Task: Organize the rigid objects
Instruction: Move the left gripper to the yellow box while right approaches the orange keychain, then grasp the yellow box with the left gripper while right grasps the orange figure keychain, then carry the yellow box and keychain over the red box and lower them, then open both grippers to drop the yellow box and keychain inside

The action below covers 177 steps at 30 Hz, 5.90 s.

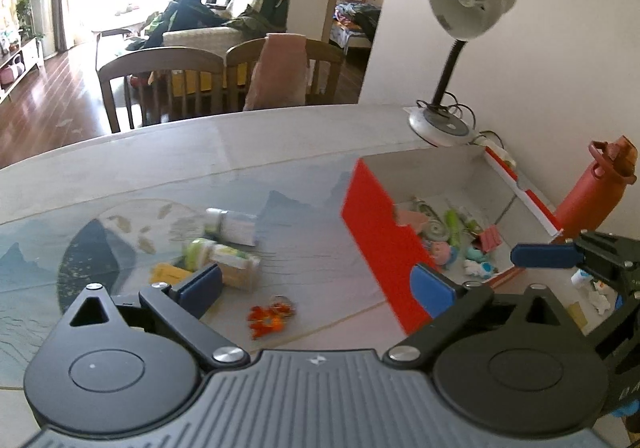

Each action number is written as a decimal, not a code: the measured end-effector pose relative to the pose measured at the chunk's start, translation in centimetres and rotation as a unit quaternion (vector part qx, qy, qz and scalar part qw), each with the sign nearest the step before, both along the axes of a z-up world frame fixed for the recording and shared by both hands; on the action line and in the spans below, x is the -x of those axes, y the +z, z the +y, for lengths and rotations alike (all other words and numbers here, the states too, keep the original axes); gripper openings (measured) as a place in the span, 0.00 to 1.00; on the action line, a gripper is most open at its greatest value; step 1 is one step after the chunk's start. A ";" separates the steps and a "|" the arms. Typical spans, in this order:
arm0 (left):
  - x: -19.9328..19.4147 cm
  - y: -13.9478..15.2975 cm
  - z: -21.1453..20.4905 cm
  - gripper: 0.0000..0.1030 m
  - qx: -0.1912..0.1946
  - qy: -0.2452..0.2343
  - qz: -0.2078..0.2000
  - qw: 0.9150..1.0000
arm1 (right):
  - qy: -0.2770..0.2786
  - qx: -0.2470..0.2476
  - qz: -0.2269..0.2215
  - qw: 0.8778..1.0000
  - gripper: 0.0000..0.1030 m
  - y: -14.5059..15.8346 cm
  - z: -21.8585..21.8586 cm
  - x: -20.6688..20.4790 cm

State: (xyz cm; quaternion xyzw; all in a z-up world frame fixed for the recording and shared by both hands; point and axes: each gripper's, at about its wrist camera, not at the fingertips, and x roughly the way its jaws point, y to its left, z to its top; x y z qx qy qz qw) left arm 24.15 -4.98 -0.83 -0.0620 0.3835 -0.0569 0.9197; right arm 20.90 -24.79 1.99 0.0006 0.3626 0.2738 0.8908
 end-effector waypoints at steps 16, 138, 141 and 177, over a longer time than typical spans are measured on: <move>-1.3 -6.2 10.3 0.99 0.000 0.011 0.017 1.000 | -0.025 0.060 0.021 0.998 0.99 -5.2 9.9 -1.8; -4.9 0.7 -4.9 0.68 -0.033 -0.102 -0.018 0.994 | -0.054 0.080 -0.009 0.995 0.35 1.6 -3.8 -5.8; -5.7 0.9 -7.2 0.68 -0.037 -0.110 -0.021 0.993 | -0.059 0.082 -0.012 0.995 0.35 1.6 -5.7 -6.4; -17.8 -8.8 -21.5 0.68 -0.096 -0.123 0.079 0.984 | -0.126 0.114 0.053 0.984 0.35 -6.7 -18.6 -15.5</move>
